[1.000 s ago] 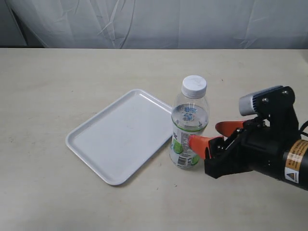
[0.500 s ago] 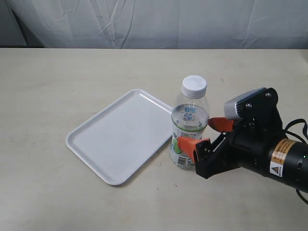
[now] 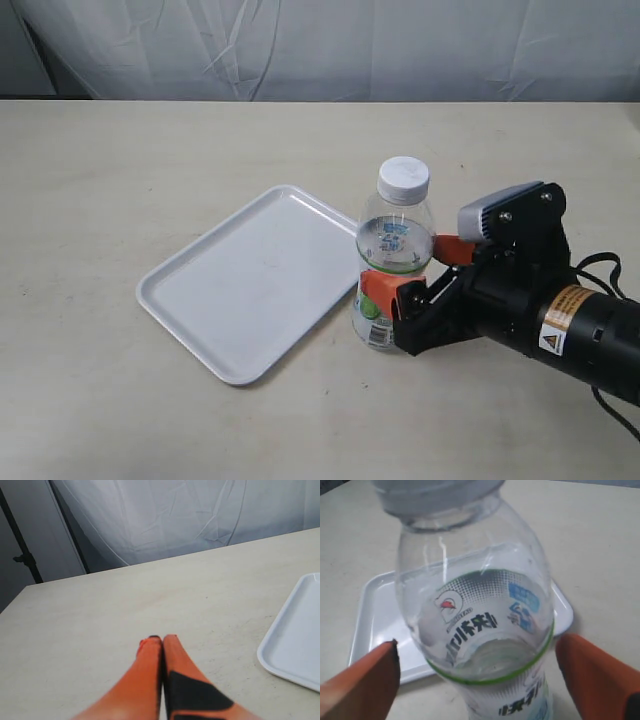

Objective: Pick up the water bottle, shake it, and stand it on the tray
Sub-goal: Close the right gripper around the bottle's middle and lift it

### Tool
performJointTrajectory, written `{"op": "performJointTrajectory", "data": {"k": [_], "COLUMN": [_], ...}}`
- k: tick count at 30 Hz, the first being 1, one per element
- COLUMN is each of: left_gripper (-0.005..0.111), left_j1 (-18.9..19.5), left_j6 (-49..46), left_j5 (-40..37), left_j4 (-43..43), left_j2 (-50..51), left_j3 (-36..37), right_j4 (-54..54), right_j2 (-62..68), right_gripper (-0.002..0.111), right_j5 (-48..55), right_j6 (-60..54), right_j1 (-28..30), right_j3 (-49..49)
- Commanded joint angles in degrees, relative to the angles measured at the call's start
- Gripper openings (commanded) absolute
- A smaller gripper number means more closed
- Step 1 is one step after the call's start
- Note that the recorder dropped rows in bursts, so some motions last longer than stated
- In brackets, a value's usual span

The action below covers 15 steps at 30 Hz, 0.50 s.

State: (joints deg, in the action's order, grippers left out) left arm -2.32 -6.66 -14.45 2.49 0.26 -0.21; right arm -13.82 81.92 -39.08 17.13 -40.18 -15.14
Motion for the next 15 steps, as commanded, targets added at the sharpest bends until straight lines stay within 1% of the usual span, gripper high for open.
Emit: {"op": "performJointTrajectory", "data": {"k": [1,9,10,11,12,13,14,15], "left_gripper": [0.0,0.0,0.0,0.0,0.0,0.0,0.0,0.0], "left_j1": [-0.02,-0.02,-0.02,-0.02,-0.02,-0.02,-0.02,-0.02], "left_j6": [0.15,0.15,0.15,0.15,0.15,0.15,0.15,0.15], "left_j5": [0.77,0.77,0.77,0.77,0.77,0.77,0.77,0.77], "left_j4": [-0.02,-0.02,-0.02,-0.02,-0.02,-0.02,-0.02,-0.02], "left_j2": [-0.26,-0.26,-0.26,-0.26,-0.26,-0.26,-0.26,-0.26], "left_j3": [0.21,0.21,0.21,0.21,0.21,0.21,0.21,0.21], "right_j4": [0.2,0.43,0.43,0.43,0.43,0.43,0.2,0.3], "right_j2": [2.81,7.62,8.21,8.33,8.33,8.33,8.33,8.33], "right_gripper": [0.083,0.082,0.077,0.07,0.048,0.034,0.013,0.001], "right_j5": [-6.64,-6.59,-5.77,-4.85,-1.59,0.1,2.86,4.32], "right_j6": [-0.53,-0.53,-0.53,-0.12,3.48,5.57,7.4,8.34], "right_j1": [0.07,0.07,0.07,0.07,0.07,0.07,0.07,0.07], "right_j3": [-0.14,-4.17,-5.26,-5.72,-6.38,-6.54,-6.79,-6.89]}}
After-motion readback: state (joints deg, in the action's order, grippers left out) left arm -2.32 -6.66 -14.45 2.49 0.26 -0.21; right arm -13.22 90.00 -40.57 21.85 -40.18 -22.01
